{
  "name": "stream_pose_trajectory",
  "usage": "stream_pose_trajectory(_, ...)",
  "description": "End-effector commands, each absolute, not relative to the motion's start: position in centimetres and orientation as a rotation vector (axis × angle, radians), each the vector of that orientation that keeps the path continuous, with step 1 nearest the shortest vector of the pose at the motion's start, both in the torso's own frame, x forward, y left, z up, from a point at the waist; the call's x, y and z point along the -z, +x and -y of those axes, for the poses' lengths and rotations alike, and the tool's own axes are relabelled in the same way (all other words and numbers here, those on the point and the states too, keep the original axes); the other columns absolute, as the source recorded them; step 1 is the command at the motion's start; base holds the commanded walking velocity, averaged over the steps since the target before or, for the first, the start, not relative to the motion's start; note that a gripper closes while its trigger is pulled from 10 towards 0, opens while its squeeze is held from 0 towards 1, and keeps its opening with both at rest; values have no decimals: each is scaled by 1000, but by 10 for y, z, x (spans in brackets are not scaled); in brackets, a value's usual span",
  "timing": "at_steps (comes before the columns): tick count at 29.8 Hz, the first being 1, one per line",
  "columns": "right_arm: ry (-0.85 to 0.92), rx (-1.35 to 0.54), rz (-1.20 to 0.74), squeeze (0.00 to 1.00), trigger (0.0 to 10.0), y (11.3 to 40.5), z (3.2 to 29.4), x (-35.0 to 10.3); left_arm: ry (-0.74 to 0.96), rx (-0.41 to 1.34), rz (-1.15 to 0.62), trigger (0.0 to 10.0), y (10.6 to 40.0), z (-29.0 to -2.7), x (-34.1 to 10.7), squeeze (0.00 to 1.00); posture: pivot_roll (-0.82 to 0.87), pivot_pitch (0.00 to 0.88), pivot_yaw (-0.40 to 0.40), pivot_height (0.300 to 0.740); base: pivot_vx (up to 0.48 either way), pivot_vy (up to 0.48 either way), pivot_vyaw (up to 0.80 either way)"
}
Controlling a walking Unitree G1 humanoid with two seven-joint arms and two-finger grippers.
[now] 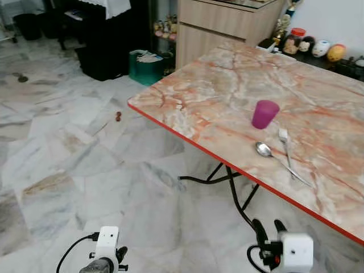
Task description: Setting the table
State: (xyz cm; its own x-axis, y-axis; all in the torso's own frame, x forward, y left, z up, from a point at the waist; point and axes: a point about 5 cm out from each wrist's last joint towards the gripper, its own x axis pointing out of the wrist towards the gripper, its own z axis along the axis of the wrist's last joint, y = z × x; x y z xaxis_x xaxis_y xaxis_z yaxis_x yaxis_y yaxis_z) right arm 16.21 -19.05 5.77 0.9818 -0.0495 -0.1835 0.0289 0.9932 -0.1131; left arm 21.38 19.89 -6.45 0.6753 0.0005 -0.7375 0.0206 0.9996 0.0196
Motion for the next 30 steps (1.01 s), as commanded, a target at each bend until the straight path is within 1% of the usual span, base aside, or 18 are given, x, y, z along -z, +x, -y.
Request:
stream_pose_trajectory(1,-107,85,-178,0,10000,164,201,-62,34,12,-855,10000,210,-199,67,0,-5,0,-37,727,0,0,0)
stream_pose_trajectory(4,-147,121,-120,0,10000,180,215,-76,35,7,-855,10000,210,-199,67,0,-6,0,-34,727,0,0,0)
stream_pose_trajectory(5,-147,121,-120,0,10000,180,215,-76,35,7,-855,10000,210,-199,67,0,-6,0,-34,727,0,0,0)
stream_pose_trajectory(7,-156,166,-57,0,10000,200,228,-97,35,2,-857,10000,209,-200,68,0,-9,0,-28,727,0,0,0)
stream_pose_trajectory(9,-154,167,-36,0,10000,209,232,-106,35,1,-857,10000,209,-200,68,0,-9,0,-28,727,0,0,0)
stream_pose_trajectory(10,-148,158,-23,0,10000,219,234,-111,35,0,-858,10000,210,-200,67,0,-16,0,-22,727,0,0,0)
stream_pose_trajectory(15,-173,109,-7,0,10000,259,241,-125,34,-4,-856,10000,211,-200,67,0,-13,0,-18,727,0,0,0)
stream_pose_trajectory(17,-100,94,6,0,10000,278,241,-131,30,-7,-853,10000,211,-199,67,0,-7,0,-15,727,0,0,0)
stream_pose_trajectory(18,-100,94,6,0,10000,278,241,-131,30,-7,-853,10000,211,-199,67,0,-7,0,-15,727,0,0,0)
stream_pose_trajectory(19,-60,51,12,0,10000,294,235,-134,25,-9,-849,10000,212,-199,66,0,-7,0,-14,727,0,0,0)
stream_pose_trajectory(20,-41,42,3,0,10000,300,232,-133,22,-12,-846,10000,212,-199,66,0,2,0,-19,727,0,0,0)
stream_pose_trajectory(23,19,70,-6,0,10000,306,231,-128,8,-15,-835,10000,213,-198,66,0,11,0,-23,727,0,0,0)
stream_pose_trajectory(27,33,123,-41,0,10000,312,227,-116,4,-7,-834,10000,213,-199,65,0,19,0,-17,727,0,0,0)
stream_pose_trajectory(30,36,108,-61,0,10000,309,223,-109,6,8,-835,10000,212,-198,66,0,21,0,-14,727,0,0,0)
